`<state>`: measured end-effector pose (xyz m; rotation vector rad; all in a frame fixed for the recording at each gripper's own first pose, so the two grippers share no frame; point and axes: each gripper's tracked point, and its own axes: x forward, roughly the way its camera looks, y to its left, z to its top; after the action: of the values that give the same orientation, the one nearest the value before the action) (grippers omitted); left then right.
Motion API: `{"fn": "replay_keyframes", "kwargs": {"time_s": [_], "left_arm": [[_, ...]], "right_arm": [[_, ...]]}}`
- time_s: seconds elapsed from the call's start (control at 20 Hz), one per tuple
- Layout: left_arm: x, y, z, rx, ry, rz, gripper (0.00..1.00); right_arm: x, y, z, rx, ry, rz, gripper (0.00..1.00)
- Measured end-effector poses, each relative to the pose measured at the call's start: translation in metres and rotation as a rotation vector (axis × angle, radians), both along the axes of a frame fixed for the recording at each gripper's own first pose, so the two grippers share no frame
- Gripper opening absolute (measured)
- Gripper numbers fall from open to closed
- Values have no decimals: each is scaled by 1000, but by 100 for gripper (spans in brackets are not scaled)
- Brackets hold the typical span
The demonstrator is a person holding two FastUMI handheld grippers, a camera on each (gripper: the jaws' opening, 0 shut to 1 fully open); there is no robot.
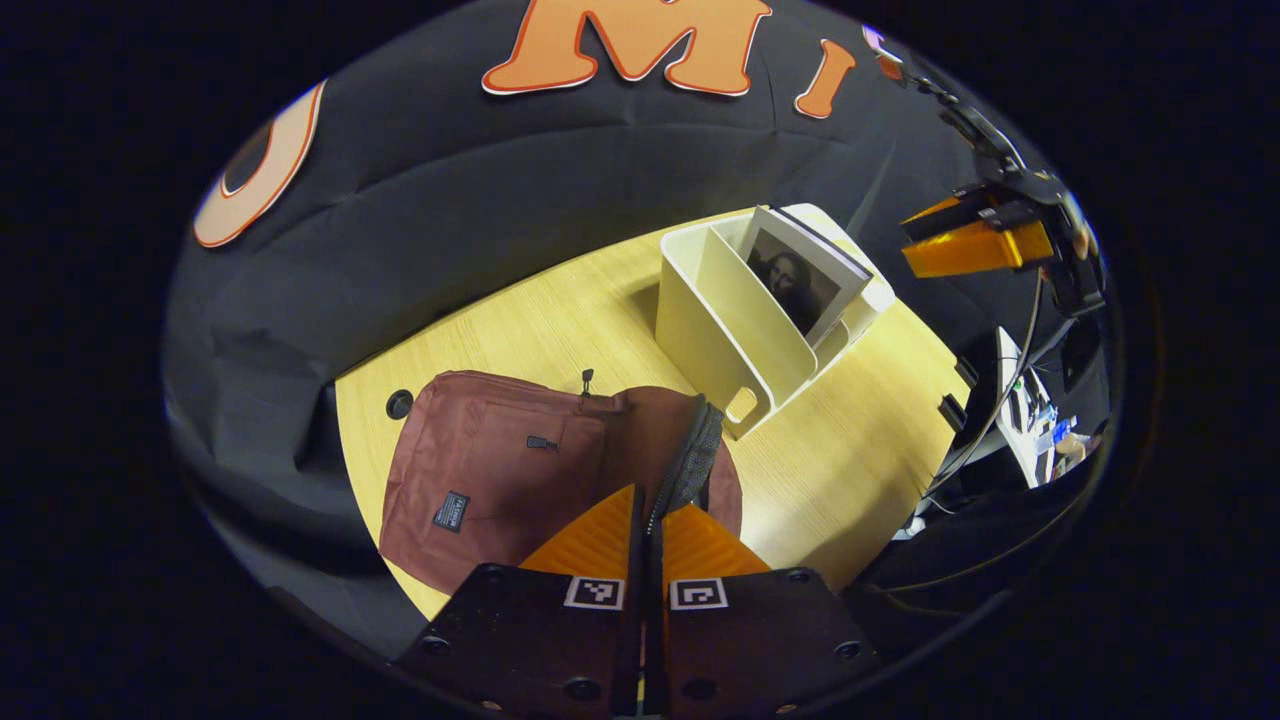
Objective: Open the schoolbag, grab two books from the bookshelf and put them into the schoolbag.
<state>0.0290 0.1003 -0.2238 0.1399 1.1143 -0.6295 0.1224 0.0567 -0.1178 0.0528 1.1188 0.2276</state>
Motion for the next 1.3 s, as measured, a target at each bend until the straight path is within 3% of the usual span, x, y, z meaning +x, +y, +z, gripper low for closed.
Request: {"fn": "replay_keyframes", "kwargs": {"time_s": [0.4,0.7,0.75,0.8,1.1,1.15,1.2,1.25,1.3], "left_arm": [[-4,11,-8,37,29,52,3],[-9,15,-6,65,44,68,3],[-11,14,-7,62,47,72,3],[-13,12,-7,57,49,77,3],[-18,8,-10,32,62,104,3],[-18,7,-11,29,61,101,3],[-18,10,-10,28,60,103,3],[-18,10,-10,25,60,104,3],[-18,10,-13,21,59,105,3]], "right_arm": [[51,-16,-61,-41,141,-34,95],[67,-14,-93,-90,210,-34,62],[69,-16,-95,-92,220,-38,43],[70,-18,-98,-97,230,-44,48],[76,-24,-110,-133,234,-98,37],[74,-25,-110,-142,237,-93,27],[72,-25,-108,-140,239,-94,43],[71,-25,-106,-136,238,-95,33],[70,-25,-101,-133,230,-99,33]]}}
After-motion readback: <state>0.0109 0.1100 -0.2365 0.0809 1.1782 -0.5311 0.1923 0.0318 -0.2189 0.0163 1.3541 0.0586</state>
